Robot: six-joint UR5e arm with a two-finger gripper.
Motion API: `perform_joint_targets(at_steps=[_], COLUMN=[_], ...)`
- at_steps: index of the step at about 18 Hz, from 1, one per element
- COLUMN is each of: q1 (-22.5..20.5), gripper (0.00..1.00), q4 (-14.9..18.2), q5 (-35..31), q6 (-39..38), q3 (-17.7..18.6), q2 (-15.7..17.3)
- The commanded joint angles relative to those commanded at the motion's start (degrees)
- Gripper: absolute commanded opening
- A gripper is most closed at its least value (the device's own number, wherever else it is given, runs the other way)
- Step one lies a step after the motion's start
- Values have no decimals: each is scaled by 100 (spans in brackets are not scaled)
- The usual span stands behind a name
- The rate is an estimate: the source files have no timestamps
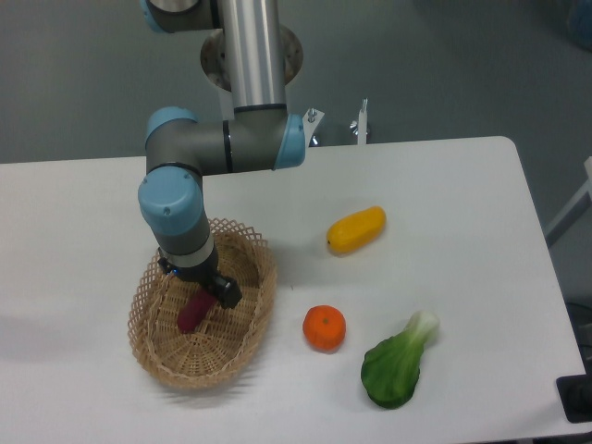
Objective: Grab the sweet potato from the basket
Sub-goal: 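Lower the gripper onto the purple sweet potato and close on it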
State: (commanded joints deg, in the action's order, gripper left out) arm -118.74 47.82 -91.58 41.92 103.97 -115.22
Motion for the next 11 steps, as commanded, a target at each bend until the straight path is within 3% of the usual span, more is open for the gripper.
perform_joint_targets(at_steps=[2,7,11], q1=[9,9,9], gripper=[98,38,24], q4=[-27,-18,-18], q5=[-9,-9,-18], q6=[-9,26,35], q3=[0,-9,-79], q2=[-35,8,17])
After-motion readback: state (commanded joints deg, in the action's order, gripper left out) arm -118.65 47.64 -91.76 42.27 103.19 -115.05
